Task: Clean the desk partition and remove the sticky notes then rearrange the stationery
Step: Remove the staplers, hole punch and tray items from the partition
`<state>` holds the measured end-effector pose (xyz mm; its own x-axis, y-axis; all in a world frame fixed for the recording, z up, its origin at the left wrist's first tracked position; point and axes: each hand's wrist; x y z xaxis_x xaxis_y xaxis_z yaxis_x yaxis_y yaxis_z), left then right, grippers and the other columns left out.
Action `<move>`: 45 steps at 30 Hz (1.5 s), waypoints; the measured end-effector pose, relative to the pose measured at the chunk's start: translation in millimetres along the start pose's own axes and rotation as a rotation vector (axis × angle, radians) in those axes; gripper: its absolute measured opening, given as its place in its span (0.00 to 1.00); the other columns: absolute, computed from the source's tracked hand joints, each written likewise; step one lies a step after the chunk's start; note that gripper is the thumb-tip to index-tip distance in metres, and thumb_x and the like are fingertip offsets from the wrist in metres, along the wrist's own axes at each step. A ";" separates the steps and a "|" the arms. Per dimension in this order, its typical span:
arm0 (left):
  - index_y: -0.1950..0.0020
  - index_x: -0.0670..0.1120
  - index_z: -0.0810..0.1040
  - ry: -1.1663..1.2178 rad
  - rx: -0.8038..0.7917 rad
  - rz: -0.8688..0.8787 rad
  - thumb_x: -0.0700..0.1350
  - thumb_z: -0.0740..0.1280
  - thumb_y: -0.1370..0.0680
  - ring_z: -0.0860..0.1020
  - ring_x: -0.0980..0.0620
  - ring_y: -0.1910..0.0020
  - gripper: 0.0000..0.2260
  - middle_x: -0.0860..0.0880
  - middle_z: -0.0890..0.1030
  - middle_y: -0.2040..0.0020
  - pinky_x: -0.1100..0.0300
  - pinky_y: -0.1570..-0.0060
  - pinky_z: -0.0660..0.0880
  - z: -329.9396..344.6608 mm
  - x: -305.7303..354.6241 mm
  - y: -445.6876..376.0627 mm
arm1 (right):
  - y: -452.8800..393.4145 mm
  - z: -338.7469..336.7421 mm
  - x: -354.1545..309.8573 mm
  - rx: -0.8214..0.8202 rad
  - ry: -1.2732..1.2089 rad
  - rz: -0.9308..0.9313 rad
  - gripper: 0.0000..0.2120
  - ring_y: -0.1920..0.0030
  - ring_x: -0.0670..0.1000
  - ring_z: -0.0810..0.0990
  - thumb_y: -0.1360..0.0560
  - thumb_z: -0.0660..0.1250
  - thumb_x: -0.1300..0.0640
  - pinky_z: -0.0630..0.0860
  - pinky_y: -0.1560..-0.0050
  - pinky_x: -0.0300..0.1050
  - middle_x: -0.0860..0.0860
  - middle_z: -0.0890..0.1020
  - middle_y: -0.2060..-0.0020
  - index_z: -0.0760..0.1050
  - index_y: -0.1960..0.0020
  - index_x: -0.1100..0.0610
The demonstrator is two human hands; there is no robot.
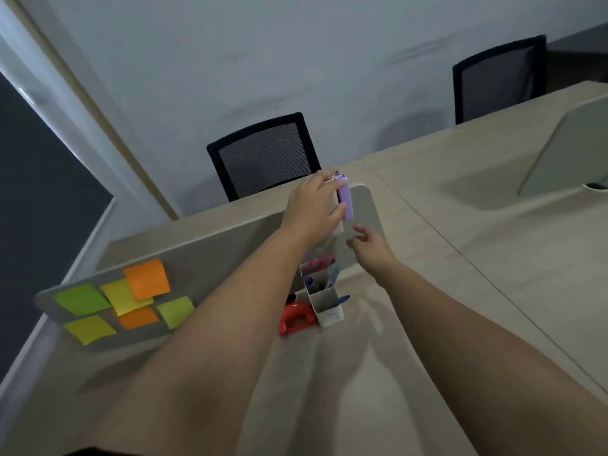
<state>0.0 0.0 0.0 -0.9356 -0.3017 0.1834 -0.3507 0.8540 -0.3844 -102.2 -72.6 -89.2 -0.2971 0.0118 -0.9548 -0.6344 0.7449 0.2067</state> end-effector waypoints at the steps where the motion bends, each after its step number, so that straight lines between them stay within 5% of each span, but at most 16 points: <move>1: 0.31 0.49 0.73 -0.017 0.061 0.015 0.52 0.65 0.23 0.64 0.47 0.27 0.21 0.50 0.68 0.26 0.47 0.29 0.62 2.3 -1.0 -9.9 | -5.5 1.2 -2.0 0.029 -0.088 -0.002 0.22 0.44 0.53 0.75 0.22 0.61 0.57 0.71 0.43 0.46 0.56 0.76 0.38 0.66 0.29 0.57; 3: 0.29 0.51 0.70 -0.112 0.090 -0.058 0.56 0.66 0.24 0.61 0.47 0.25 0.24 0.52 0.69 0.27 0.45 0.27 0.57 8.2 -3.1 -32.5 | -16.5 3.4 -7.8 0.070 -0.252 0.022 0.20 0.49 0.50 0.73 0.21 0.60 0.59 0.70 0.51 0.41 0.54 0.76 0.43 0.67 0.30 0.57; 6: 0.28 0.56 0.67 -0.210 -0.102 -0.179 0.63 0.65 0.27 0.53 0.46 0.23 0.29 0.53 0.71 0.29 0.40 0.27 0.43 13.3 -4.3 -61.5 | -35.3 10.3 -14.8 0.095 -0.428 0.058 0.18 0.52 0.49 0.74 0.22 0.59 0.58 0.70 0.58 0.39 0.54 0.78 0.46 0.71 0.33 0.55; 10: 0.37 0.58 0.76 -0.169 -0.197 -0.249 0.62 0.67 0.28 0.54 0.45 0.24 0.21 0.55 0.78 0.38 0.35 0.30 0.36 16.5 -8.5 -80.4 | -53.9 14.5 -24.5 0.129 -0.625 0.121 0.14 0.64 0.49 0.73 0.24 0.59 0.63 0.69 0.63 0.40 0.53 0.77 0.61 0.74 0.41 0.60; 14: 0.41 0.60 0.78 -0.124 -0.123 -0.200 0.64 0.70 0.32 0.59 0.50 0.28 0.21 0.58 0.80 0.44 0.42 0.30 0.43 13.7 -8.4 -85.9 | -62.0 8.0 -39.4 0.205 -0.837 0.104 0.07 0.73 0.48 0.66 0.25 0.58 0.69 0.64 0.72 0.38 0.53 0.72 0.69 0.72 0.54 0.60; 22: 0.41 0.59 0.80 -0.003 0.128 0.082 0.63 0.74 0.35 0.71 0.53 0.39 0.24 0.59 0.81 0.49 0.57 0.48 0.52 2.9 25.7 -67.1 | -43.8 -58.9 -44.9 0.288 -1.039 0.010 0.12 0.65 0.52 0.76 0.26 0.57 0.71 0.74 0.65 0.37 0.57 0.78 0.61 0.73 0.47 0.60; 27: 0.49 0.53 0.83 -0.128 0.026 0.186 0.57 0.75 0.36 0.78 0.46 0.56 0.18 0.51 0.83 0.61 0.54 0.54 0.63 73.5 47.0 -6.2 | -8.9 -96.9 30.4 0.290 -0.782 0.066 0.12 0.70 0.44 0.78 0.24 0.62 0.69 0.78 0.55 0.39 0.54 0.77 0.65 0.75 0.42 0.63; 30: 0.55 0.51 0.83 -0.055 -0.148 0.093 0.54 0.73 0.35 0.79 0.45 0.61 0.12 0.50 0.81 0.64 0.55 0.60 0.68 132.3 63.3 45.4 | 8.3 -103.6 93.7 0.271 -0.659 0.288 0.08 0.66 0.47 0.79 0.26 0.64 0.70 0.80 0.56 0.39 0.57 0.78 0.61 0.77 0.48 0.66; 32: 0.53 0.50 0.82 0.071 -0.262 -0.019 0.51 0.70 0.33 0.80 0.43 0.59 0.11 0.48 0.80 0.61 0.54 0.61 0.72 161.8 68.3 78.7 | 17.9 -101.8 128.6 0.265 -0.581 0.451 0.04 0.61 0.50 0.77 0.28 0.64 0.71 0.78 0.55 0.42 0.60 0.77 0.57 0.78 0.56 0.66; 36: 0.41 0.52 0.80 0.286 -0.405 -0.164 0.47 0.68 0.30 0.78 0.45 0.52 0.18 0.47 0.81 0.53 0.54 0.54 0.74 199.1 78.5 133.0 | 37.0 -101.9 177.4 0.312 -0.412 0.548 0.11 0.66 0.53 0.76 0.30 0.66 0.72 0.76 0.70 0.38 0.58 0.78 0.65 0.76 0.48 0.74; 40: 0.41 0.51 0.80 0.372 -0.464 -0.250 0.46 0.66 0.30 0.79 0.45 0.49 0.18 0.47 0.81 0.49 0.56 0.51 0.74 216.5 90.6 164.2 | 48.5 -100.2 199.2 0.354 0.082 0.537 0.15 0.50 0.57 0.82 0.32 0.71 0.64 0.77 0.47 0.45 0.59 0.85 0.53 0.82 0.45 0.61; 45: 0.36 0.51 0.78 0.429 -0.469 -0.301 0.41 0.67 0.31 0.78 0.48 0.44 0.22 0.49 0.81 0.43 0.61 0.44 0.72 227.7 88.6 177.9 | 54.7 -97.4 198.3 0.272 0.374 0.492 0.13 0.45 0.56 0.82 0.30 0.69 0.59 0.74 0.47 0.41 0.57 0.85 0.49 0.83 0.46 0.58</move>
<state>-154.6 28.6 -258.2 -0.6679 -0.4422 0.5986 -0.4469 0.8815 0.1526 -265.3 -94.5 -246.4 -0.7635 0.1973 -0.6149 -0.1742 0.8540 0.4903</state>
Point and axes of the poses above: each hand's wrist, its own y-axis away from the middle knuckle, its own z-axis out of the palm, x = y × z
